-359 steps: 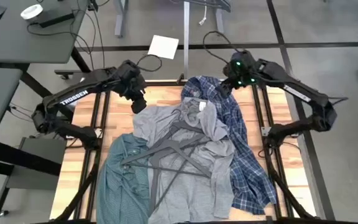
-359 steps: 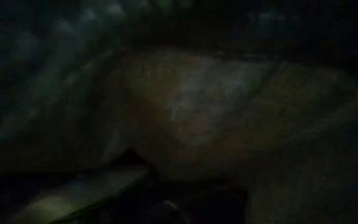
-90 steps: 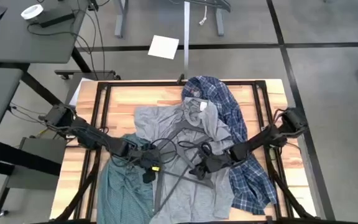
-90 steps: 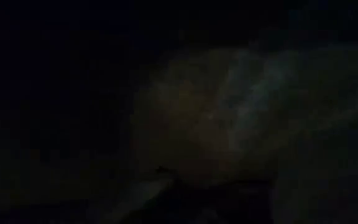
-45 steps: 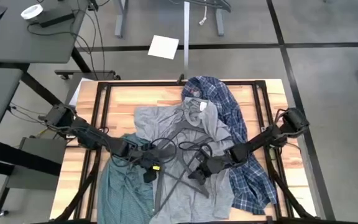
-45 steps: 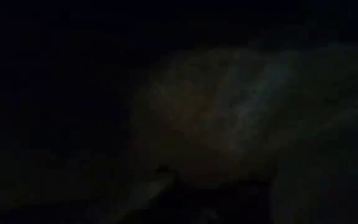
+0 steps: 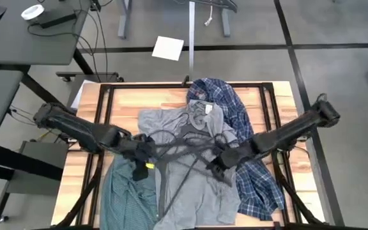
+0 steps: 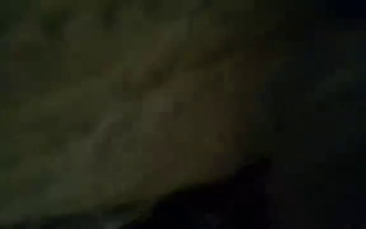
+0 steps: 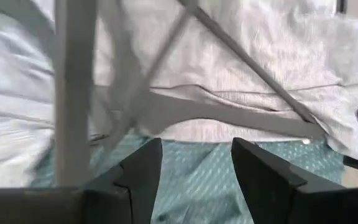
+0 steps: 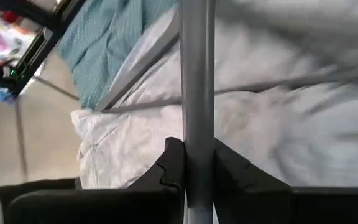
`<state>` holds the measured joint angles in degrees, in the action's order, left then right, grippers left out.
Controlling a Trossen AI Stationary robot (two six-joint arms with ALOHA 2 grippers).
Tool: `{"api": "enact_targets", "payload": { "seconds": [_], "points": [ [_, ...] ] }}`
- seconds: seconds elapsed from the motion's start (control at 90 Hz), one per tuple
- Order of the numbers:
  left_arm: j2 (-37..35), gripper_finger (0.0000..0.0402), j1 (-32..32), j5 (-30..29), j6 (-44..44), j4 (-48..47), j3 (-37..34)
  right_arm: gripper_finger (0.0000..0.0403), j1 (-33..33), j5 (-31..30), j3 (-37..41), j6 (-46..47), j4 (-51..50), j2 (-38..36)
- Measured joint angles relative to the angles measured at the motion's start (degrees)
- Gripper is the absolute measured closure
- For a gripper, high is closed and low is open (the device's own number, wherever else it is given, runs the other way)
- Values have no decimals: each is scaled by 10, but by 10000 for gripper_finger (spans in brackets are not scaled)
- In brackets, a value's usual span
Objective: Hang clothes
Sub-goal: Put the gray t-shirt on the gray hanger
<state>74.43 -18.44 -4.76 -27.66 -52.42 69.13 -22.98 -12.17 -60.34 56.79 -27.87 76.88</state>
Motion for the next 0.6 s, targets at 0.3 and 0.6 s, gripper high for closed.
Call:
{"api": "enact_targets", "payload": {
  "seconds": [0.3, 0.6],
  "points": [
    [-42, 222, 154, -25, 26, -81, 41, 370, 11, -146, -30, 61, -303, -191],
    [22, 222, 371, 61, 211, -10, 41, 370, 48, -100, -30, 122, -485, -256]
  ]
}}
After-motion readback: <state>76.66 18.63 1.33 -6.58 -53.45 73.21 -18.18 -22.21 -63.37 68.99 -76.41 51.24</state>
